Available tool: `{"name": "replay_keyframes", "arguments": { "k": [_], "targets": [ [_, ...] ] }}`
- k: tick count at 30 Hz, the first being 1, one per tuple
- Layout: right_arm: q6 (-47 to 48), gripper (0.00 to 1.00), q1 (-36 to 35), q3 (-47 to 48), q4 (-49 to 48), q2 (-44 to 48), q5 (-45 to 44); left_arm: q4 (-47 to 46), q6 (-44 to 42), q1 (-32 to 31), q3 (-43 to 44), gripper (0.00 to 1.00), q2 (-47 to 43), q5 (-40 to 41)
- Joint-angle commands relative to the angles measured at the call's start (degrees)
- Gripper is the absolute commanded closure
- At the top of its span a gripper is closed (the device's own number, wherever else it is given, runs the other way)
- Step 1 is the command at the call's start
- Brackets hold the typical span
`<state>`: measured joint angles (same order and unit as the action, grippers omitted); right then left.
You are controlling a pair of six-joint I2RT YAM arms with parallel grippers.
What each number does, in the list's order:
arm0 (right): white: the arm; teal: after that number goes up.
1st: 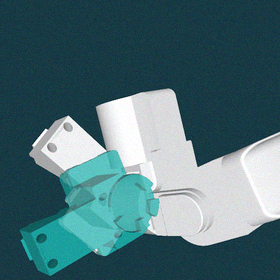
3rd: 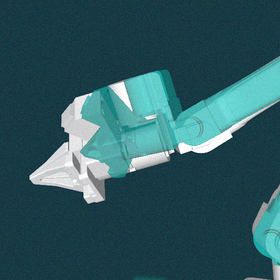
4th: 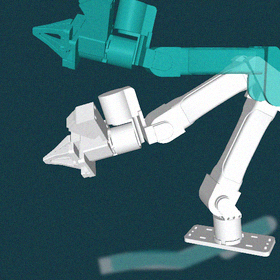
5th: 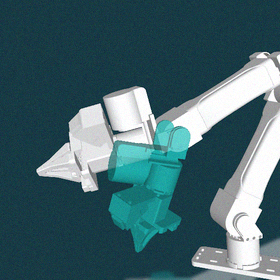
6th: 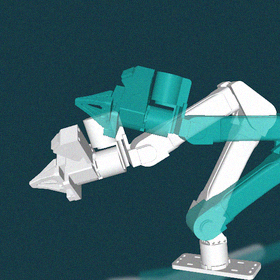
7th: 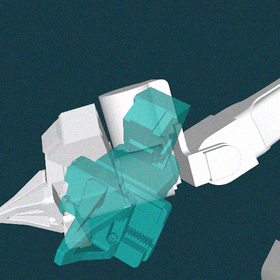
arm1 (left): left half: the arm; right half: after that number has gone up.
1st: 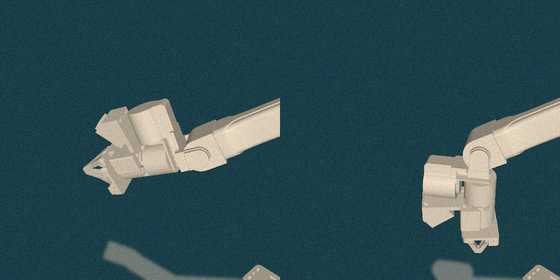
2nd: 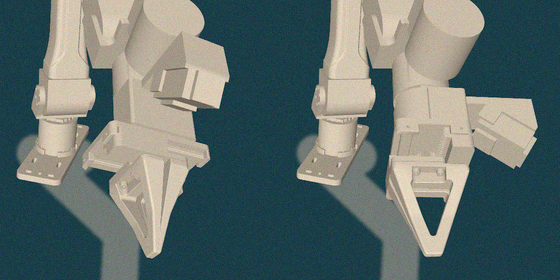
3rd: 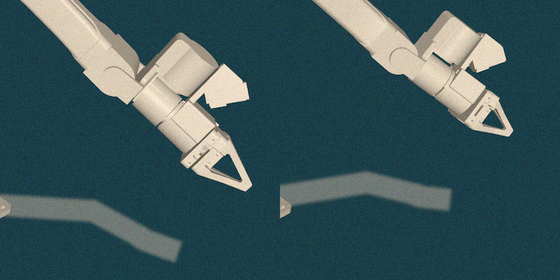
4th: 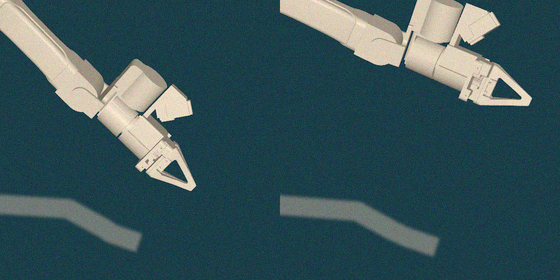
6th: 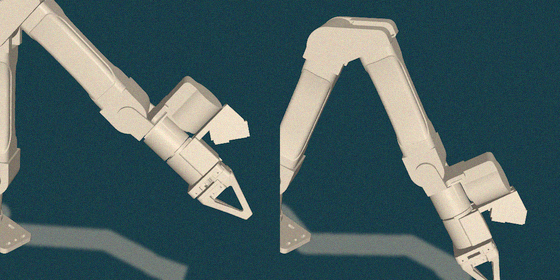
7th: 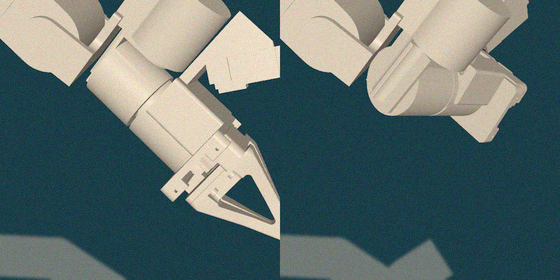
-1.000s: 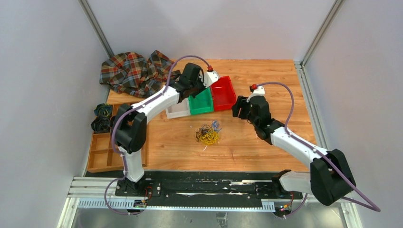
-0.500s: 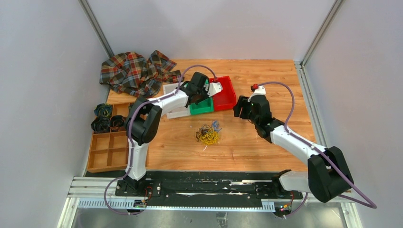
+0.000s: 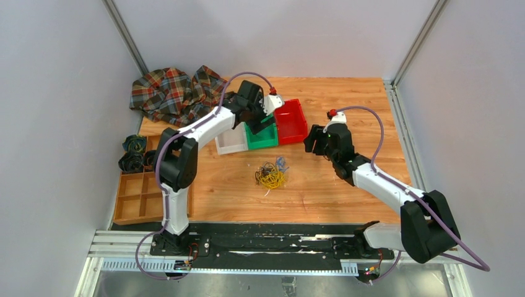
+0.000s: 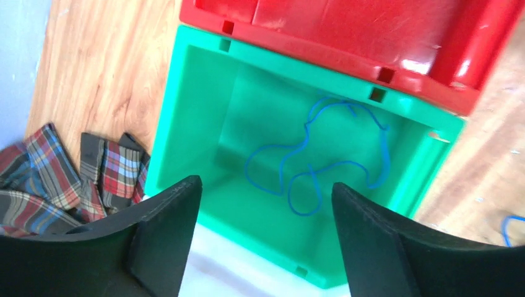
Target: Untangle the cables
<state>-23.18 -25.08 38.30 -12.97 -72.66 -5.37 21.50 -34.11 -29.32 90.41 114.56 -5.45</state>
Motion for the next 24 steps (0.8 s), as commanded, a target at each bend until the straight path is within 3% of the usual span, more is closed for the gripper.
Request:
{"name": "replay_keyframes", "arguments": {
  "k": [1, 9, 13, 19, 24],
  "targets": [
    [0.38, 0.41, 0.74, 1.79, 0.53, 1.11, 0.92, 7.33, -1.15, -0.21, 4.47, 0.16, -3.74, -7.87],
    [0.17, 0.41, 0.72, 1.58, 1.17, 1.81, 1.91, 12.66, -1.54, -0.21, 8.67, 0.25, -1.19, -13.52],
    [-0.68, 0.41, 0.65, 1.10, 2.15, 1.52, 6.07, 18.43, -3.13, -0.28, 7.95, 0.23, -3.16, -19.52],
    [-1.78, 0.43, -0.31, -1.67, 2.74, 1.63, 7.94, 22.45, -3.43, -1.89, -4.11, 0.17, -15.38, -29.35],
    [-2.70, 0.44, -0.49, -3.16, 2.55, 2.15, 8.26, 21.33, -1.36, -7.85, -11.37, 0.15, -19.76, -29.52]
  ]
}}
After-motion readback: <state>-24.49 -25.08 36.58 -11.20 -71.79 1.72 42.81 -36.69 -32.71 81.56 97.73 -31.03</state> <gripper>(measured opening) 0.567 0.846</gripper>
